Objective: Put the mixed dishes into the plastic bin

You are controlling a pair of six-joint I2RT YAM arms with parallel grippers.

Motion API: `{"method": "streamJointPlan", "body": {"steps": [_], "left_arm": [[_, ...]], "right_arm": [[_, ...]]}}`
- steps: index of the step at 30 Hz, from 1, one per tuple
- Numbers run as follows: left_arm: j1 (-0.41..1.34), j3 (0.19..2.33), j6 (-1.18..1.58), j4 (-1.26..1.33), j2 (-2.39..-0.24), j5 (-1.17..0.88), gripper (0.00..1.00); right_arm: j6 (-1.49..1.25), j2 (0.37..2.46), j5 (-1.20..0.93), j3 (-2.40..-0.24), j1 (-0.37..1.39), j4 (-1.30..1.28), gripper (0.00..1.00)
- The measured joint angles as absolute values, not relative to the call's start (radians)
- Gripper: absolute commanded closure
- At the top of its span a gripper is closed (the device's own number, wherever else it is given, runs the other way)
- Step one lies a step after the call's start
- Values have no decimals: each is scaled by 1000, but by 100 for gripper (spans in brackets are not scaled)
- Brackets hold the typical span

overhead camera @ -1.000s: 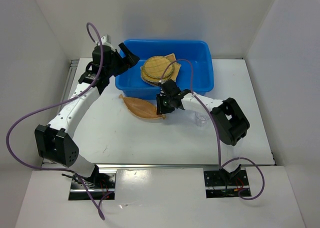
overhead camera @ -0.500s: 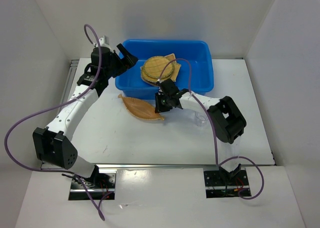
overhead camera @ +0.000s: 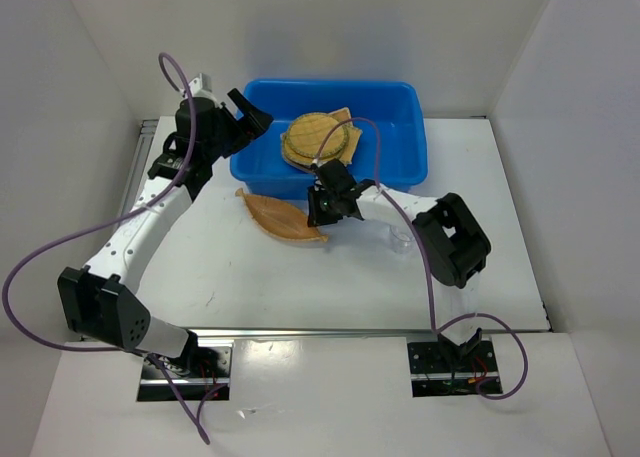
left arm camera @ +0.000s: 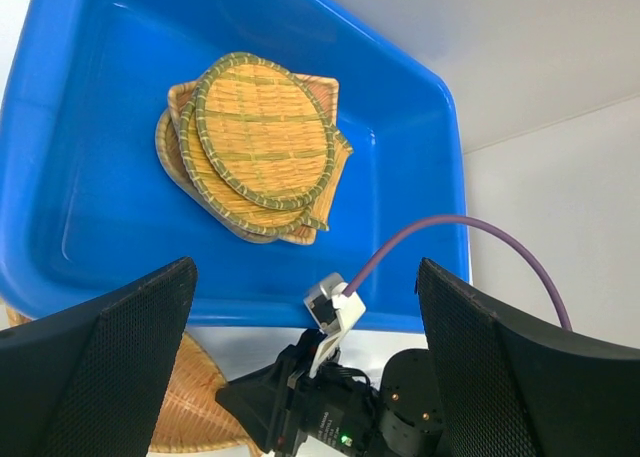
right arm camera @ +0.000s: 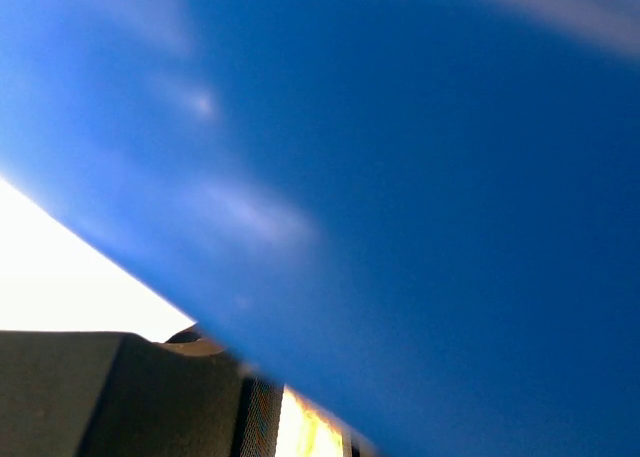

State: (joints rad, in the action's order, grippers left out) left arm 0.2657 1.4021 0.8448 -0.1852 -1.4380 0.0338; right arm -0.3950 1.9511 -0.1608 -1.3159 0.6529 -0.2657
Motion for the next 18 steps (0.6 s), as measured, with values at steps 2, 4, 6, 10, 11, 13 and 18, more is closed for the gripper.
{"method": "streamJointPlan", "body": {"steps": [2,4,6,10,11,13,18], "left_arm": [[266,1402,845,-184,-1436,36,3],[266,1398,845,-182,-1431,38,3],[266,1391,845,-181,-1422,40,3],[266,1385,845,-179,-1403,40,3],[266,1385,845,-179,-1399,40,3],[266,1385,845,-178,-1393,44,3],[266,1385,845,-179,-1390,48,3]], "right_arm": [[-395,1953,-149,-1316,658,-263,73],[-395,1954,-138,-1316,663,-262,73],[-395,1954,-128,-1314,666,-262,73],[-396,1953,-105,-1301,674,-244,84],[-395,1951,-101,-1296,675,-236,96],[-402,1943,-110,-1283,677,-224,100],[-417,1914,-105,-1254,687,-216,100]]}}
